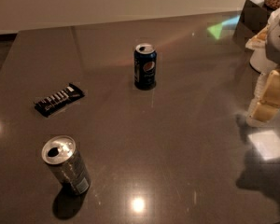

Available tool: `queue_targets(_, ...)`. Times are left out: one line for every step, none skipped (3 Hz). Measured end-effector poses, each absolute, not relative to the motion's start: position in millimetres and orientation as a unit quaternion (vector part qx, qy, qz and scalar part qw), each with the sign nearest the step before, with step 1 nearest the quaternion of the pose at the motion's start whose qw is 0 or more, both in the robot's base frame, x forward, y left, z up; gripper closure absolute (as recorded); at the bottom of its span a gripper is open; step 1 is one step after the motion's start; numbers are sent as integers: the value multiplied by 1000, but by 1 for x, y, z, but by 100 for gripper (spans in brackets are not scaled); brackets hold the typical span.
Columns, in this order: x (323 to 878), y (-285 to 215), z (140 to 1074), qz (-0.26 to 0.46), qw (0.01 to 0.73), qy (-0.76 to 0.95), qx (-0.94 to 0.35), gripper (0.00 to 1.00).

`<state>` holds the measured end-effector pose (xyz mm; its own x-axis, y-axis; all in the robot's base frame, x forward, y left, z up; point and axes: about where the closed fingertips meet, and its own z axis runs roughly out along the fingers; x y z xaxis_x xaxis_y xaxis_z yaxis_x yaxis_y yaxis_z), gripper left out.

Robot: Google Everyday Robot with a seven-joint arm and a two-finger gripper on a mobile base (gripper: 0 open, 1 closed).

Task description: Knock pepsi can over

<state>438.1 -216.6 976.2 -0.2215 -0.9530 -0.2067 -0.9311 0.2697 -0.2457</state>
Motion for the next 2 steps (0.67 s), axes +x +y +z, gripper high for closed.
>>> queue_targets(446, -212, 974, -35, 158, 782, -601, 0)
queue_targets(470, -199, 963, -32, 168, 791, -587, 0)
